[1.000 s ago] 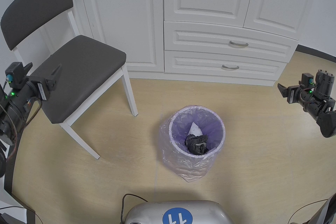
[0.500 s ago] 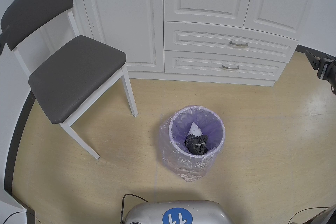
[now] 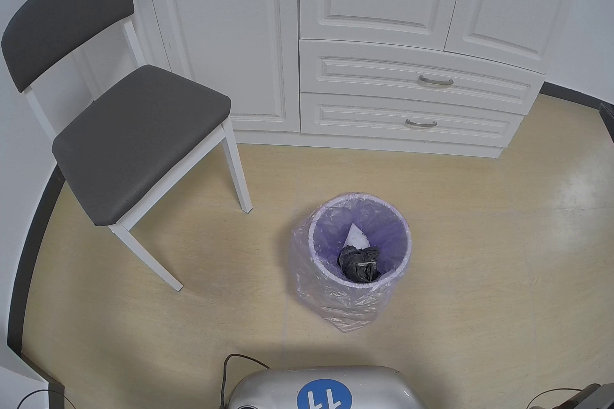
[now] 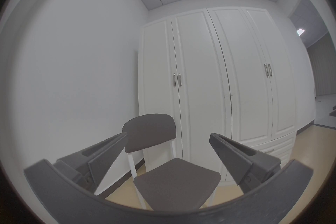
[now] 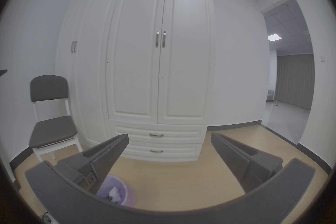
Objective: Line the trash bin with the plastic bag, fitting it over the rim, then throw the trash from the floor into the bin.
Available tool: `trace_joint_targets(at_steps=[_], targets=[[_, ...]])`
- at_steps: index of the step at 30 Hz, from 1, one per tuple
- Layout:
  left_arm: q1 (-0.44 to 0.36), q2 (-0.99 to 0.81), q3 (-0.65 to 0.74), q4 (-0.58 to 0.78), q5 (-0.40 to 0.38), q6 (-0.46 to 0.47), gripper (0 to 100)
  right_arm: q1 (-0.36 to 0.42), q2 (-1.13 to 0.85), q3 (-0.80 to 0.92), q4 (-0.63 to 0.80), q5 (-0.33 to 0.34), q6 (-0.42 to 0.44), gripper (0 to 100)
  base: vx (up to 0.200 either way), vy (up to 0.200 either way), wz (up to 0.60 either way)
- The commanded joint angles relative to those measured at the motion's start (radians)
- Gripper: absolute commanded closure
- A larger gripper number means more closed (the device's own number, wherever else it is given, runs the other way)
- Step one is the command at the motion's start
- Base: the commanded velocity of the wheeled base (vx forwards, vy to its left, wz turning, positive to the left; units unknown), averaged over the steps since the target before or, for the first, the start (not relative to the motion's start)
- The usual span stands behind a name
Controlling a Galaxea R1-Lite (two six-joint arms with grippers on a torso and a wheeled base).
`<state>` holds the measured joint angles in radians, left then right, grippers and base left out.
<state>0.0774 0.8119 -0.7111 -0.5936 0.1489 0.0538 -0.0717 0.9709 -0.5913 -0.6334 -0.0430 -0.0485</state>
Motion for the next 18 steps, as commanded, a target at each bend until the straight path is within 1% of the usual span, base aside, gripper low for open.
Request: trace_joint_targets(at_steps=[1,4,9,14,16,18], targets=[[0.001,-0.132,-0.004,0.126,0.008,0.0,0,0.089,-0.268,0.014,0.212,0.084,0.012,0,0.0,0.0,0.0],[0.001,-0.172,-0.005,0.161,0.006,0.001,0,0.081,-0.333,0.01,0.297,0.092,0.022,0,0.0,0.0,0.0],[0.001,-0.22,-0.015,0.189,0.006,0.006,0,0.079,-0.412,0.03,0.33,0.087,0.024,0,0.0,0.0,0.0],[0.001,-0.3,-0.042,0.285,0.008,0.004,0,0.058,-0.515,0.057,0.374,0.087,0.026,0,0.0,0.0,0.0],[0.001,-0.316,-0.05,0.304,0.011,0.003,0,0.053,-0.541,0.061,0.391,0.091,0.032,0,0.0,0.0,0.0],[-0.002,-0.358,-0.041,0.331,0.044,0.0,0,0.043,-0.597,0.07,0.434,0.094,0.061,0,0.0,0.0,0.0]])
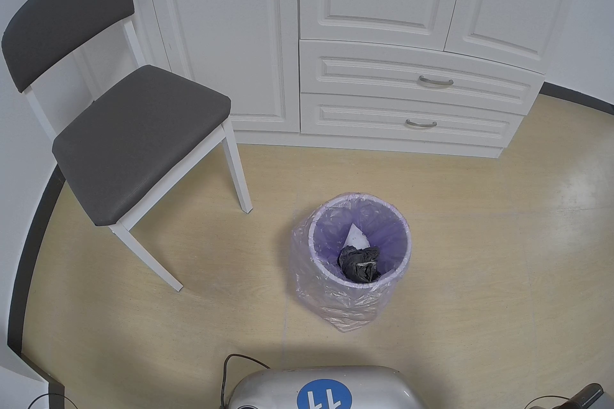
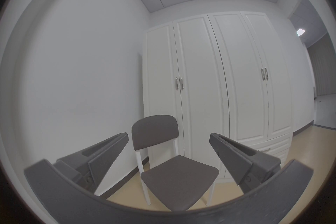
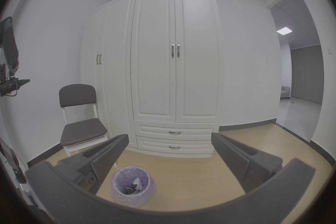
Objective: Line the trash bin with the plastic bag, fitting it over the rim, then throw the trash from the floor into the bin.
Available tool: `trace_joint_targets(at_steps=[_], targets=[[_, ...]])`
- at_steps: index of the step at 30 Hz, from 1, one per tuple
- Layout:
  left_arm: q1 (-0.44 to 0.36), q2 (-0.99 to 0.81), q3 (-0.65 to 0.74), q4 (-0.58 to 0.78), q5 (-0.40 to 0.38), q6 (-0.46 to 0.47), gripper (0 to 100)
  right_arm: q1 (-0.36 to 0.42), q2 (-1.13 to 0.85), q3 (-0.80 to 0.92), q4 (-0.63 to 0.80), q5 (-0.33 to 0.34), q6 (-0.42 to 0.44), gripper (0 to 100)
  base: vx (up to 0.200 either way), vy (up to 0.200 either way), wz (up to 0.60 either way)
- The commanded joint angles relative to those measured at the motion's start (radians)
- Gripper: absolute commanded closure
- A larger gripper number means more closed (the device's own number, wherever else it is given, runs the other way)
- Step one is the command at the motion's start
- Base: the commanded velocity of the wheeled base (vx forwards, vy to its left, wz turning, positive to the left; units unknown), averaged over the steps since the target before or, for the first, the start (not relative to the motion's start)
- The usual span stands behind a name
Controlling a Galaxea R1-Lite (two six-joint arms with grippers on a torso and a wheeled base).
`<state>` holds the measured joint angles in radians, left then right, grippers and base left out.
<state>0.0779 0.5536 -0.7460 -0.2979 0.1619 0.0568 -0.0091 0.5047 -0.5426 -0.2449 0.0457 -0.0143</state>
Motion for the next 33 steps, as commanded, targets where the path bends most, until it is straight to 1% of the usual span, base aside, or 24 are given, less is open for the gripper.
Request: trace_joint_targets(at_steps=[1,2,3,6,8,15,19,22,24,26,29,30,31,33], targets=[[-0.003,-0.1,-0.006,0.036,0.031,-0.003,0,-0.02,-0.13,0.021,0.045,0.005,0.027,0,0.0,0.0,0.0],[-0.009,-0.124,0.008,0.054,0.054,-0.002,0,-0.028,-0.158,0.023,0.067,0.005,0.042,0,0.0,0.0,0.0],[-0.01,-0.15,0.031,0.074,0.061,0.0,0,-0.034,-0.186,0.024,0.087,0.006,0.059,0,0.0,0.0,0.0],[-0.01,-0.193,0.063,0.091,0.059,0.001,0,-0.037,-0.232,0.03,0.105,0.002,0.076,0,0.0,0.0,0.0],[-0.01,-0.208,0.071,0.094,0.057,0.0,0,-0.038,-0.252,0.039,0.105,-0.004,0.077,0,0.0,0.0,0.0],[-0.013,-0.262,0.068,0.098,0.062,0.0,0,-0.084,-0.359,0.075,0.105,-0.006,0.076,0,0.0,0.0,0.0],[-0.013,-0.308,0.062,0.157,0.061,0.0,0,-0.086,-0.403,0.081,0.107,0.0,0.077,0,0.0,0.0,0.0],[-0.013,-0.347,0.062,0.206,0.061,-0.002,0,-0.086,-0.405,0.087,0.104,-0.009,0.08,0,0.0,0.0,0.0],[-0.015,-0.388,0.063,0.243,0.061,-0.005,0,-0.084,-0.405,0.085,0.104,0.002,0.099,0,0.0,0.0,0.0],[-0.013,-0.416,0.062,0.267,0.061,-0.005,0,-0.063,-0.41,0.085,0.104,0.005,0.106,0,0.0,0.0,0.0],[-0.013,-0.448,0.057,0.296,0.061,-0.003,0,-0.003,-0.426,0.087,0.104,0.017,0.103,0,0.0,0.0,0.0],[-0.013,-0.448,0.057,0.296,0.061,-0.003,0,-0.003,-0.426,0.087,0.104,0.017,0.103,0,0.0,0.0,0.0],[-0.012,-0.46,0.053,0.315,0.062,-0.005,0,0.014,-0.436,0.09,0.105,0.013,0.103,0,0.0,0.0,0.0],[-0.012,-0.462,0.051,0.322,0.064,-0.011,0,0.014,-0.459,0.102,0.105,0.013,0.103,0,0.0,0.0,0.0]])
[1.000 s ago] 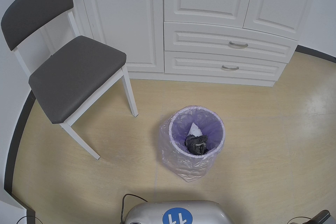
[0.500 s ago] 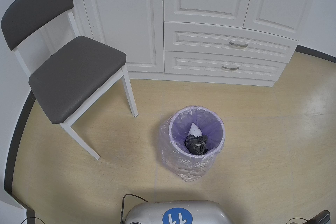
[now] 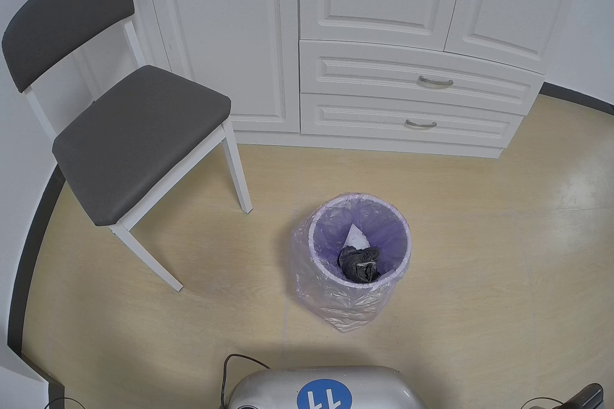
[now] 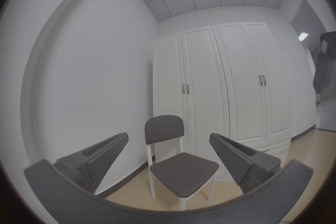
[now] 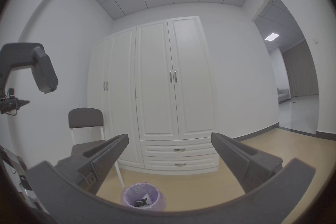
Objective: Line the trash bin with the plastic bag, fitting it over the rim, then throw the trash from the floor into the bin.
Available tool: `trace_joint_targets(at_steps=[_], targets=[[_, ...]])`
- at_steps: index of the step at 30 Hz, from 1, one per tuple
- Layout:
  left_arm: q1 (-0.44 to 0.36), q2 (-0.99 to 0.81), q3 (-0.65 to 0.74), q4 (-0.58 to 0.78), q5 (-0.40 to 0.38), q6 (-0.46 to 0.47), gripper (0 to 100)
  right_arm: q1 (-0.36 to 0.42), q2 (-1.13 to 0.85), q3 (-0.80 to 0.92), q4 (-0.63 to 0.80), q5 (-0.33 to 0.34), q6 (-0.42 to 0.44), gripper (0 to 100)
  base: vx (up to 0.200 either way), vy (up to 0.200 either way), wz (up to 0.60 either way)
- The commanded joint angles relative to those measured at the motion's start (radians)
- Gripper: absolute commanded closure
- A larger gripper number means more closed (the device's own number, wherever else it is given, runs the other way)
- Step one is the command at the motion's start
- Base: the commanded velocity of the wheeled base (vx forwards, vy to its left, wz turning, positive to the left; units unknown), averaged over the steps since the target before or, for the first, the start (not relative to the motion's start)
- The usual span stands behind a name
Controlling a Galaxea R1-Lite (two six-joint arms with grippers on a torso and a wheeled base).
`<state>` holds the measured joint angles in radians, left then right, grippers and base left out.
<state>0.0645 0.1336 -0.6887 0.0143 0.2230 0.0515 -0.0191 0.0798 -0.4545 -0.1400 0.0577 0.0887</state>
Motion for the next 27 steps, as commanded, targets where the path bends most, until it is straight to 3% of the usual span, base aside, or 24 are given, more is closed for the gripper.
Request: trace_joint_targets(at_steps=[1,8,9,16,21,27], targets=[[0.001,-0.042,-0.006,0.01,0.003,-0.007,0,0.024,-0.037,0.017,0.0,0.001,0.0,0,0.0,0.0,0.0],[0.001,-0.043,-0.008,0.012,0.039,-0.033,0,0.019,-0.08,0.092,0.0,-0.018,0.002,0,0.0,0.0,0.0],[0.001,-0.043,-0.003,0.012,0.044,-0.036,0,0.019,-0.08,0.103,-0.001,-0.059,0.0,0,0.0,0.0,0.0],[0.001,-0.043,0.043,0.012,0.045,-0.087,0,0.019,-0.08,0.146,-0.003,-0.131,-0.041,0,0.0,0.0,0.0],[0.001,-0.042,0.129,0.003,0.039,-0.13,0,0.019,-0.08,0.204,-0.013,-0.206,-0.109,0,0.0,0.0,0.0],[-0.011,-0.052,0.247,-0.016,0.013,-0.165,0,0.019,-0.08,0.286,-0.096,-0.217,-0.124,0,0.0,0.0,0.0]])
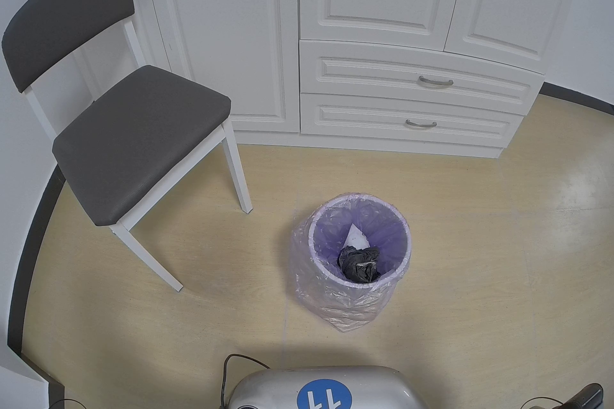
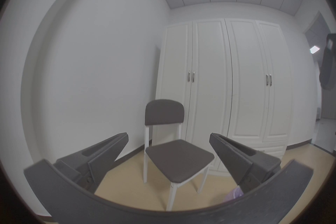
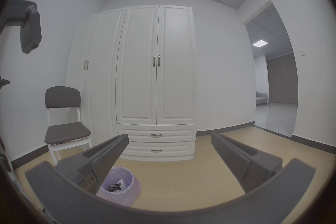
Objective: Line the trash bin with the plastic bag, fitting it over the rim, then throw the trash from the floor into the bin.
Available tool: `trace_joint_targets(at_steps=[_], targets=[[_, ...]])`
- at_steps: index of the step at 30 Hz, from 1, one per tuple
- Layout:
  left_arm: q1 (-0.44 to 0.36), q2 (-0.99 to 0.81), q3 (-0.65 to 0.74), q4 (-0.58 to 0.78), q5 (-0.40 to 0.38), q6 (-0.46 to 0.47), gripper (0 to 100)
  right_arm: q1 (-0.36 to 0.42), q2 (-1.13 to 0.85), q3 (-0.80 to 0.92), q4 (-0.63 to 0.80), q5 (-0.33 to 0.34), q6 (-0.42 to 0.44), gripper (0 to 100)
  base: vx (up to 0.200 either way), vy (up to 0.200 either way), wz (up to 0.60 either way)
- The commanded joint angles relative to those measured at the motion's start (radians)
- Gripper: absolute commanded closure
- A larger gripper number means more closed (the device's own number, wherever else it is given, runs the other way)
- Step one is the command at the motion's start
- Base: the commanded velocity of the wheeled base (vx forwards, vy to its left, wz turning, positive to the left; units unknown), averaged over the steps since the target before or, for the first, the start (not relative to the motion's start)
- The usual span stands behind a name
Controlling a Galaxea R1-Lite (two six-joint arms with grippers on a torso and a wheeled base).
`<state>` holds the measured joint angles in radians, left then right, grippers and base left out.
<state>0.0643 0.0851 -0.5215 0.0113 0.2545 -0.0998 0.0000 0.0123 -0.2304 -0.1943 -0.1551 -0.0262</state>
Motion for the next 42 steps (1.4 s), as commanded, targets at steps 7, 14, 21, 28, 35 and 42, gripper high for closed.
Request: trace_joint_targets(at_steps=[7,14,21,28,35,42], targets=[[-0.02,-0.016,0.204,-0.12,-0.13,-0.014,0,0.0,-0.012,0.123,-0.103,-0.004,-0.044,0,0.0,0.0,0.0],[-0.009,0.001,0.304,-0.142,-0.21,-0.011,0,0.0,-0.012,0.194,-0.105,-0.003,-0.044,0,0.0,0.0,0.0],[-0.021,-0.002,0.374,-0.142,-0.231,-0.008,0,0.0,-0.012,0.23,-0.096,-0.004,-0.037,0,0.0,0.0,0.0],[-0.041,-0.057,0.521,-0.263,-0.241,0.028,0,0.0,-0.012,0.23,-0.031,-0.006,-0.028,0,0.0,0.0,0.0],[-0.052,-0.085,0.521,-0.145,-0.268,0.045,0,0.0,-0.012,0.23,0.036,-0.007,-0.028,0,0.0,0.0,0.0],[-0.054,-0.085,0.521,-0.082,-0.268,0.069,0,-0.002,-0.011,0.23,0.151,-0.023,-0.024,0,0.0,0.0,0.0]])
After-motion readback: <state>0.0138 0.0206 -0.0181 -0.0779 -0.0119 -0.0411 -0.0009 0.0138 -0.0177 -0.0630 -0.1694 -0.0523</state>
